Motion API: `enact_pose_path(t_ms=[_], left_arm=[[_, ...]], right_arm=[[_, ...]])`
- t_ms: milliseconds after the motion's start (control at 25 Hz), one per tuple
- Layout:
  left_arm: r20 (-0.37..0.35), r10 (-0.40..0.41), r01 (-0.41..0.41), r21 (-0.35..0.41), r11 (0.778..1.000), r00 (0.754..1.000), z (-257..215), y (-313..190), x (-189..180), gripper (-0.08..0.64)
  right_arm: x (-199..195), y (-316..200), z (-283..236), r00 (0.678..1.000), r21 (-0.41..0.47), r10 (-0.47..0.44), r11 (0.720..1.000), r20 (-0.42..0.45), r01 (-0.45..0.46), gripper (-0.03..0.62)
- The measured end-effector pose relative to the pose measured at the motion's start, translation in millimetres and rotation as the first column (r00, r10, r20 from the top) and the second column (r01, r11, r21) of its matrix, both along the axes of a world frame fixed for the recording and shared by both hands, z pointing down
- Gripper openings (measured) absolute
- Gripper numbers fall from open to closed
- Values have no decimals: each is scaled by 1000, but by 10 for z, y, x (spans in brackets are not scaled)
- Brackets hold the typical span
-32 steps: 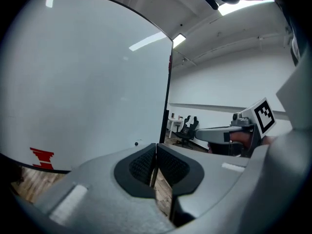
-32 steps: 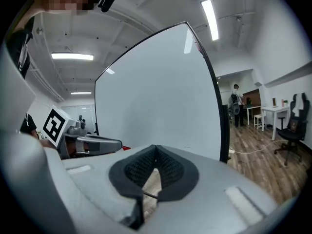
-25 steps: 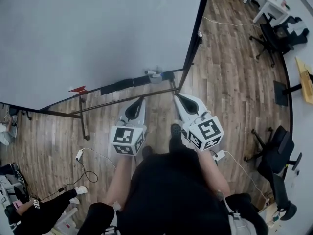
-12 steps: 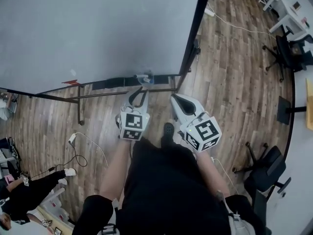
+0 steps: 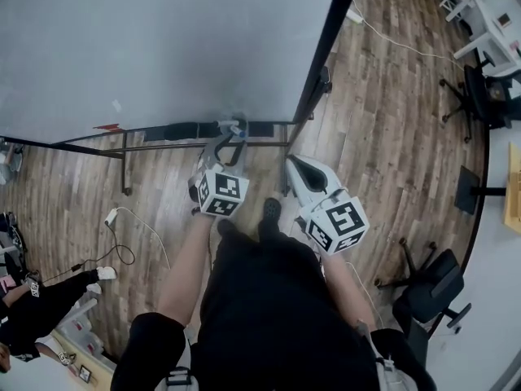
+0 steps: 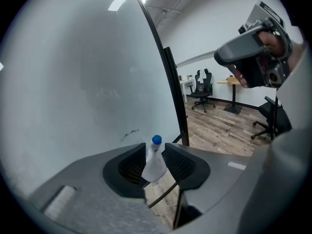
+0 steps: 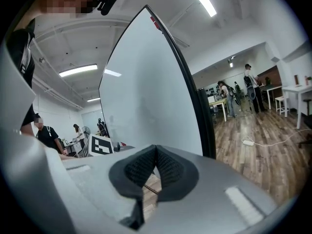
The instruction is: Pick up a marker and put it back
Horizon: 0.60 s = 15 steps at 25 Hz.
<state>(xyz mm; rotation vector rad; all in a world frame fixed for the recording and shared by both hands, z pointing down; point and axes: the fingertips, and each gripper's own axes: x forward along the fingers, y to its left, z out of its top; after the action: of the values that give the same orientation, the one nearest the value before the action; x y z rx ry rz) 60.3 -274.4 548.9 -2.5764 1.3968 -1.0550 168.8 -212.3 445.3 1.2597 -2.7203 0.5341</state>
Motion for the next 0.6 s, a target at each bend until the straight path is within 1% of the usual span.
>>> enact_pose_path(t_ms=[80,160,280,400,520,600], left_arm=[[25,9,-10,4,1000,1000,47,-37,24,130],[38,1,-1,4,1000,999,84,-85,19,133],[41,-14,14,0,1000,999,114,-161,23,133],[45,-7,7,-7,1000,999,142,-187,83,132],[33,-8,8,1,1000,999,117,-212,133,106],[29,-13,13,3,1000,999,97,-214,142,103]], right_arm=[[13,-23,11,1000,-6,3,1000,-2,-3,3],[11,-30,4,1000,-4,0,1000,-5,0,3],[33,-39,8,1000,-6,3,1000,-6,-3,3],[66,-34,8,1000,-9,7,1000,-2,-7,3],[94,-41,-4,1000,-6,11,1000,3,-11,3],[118,-49,-7,1000,-6,14,1000,8,-14,3]])
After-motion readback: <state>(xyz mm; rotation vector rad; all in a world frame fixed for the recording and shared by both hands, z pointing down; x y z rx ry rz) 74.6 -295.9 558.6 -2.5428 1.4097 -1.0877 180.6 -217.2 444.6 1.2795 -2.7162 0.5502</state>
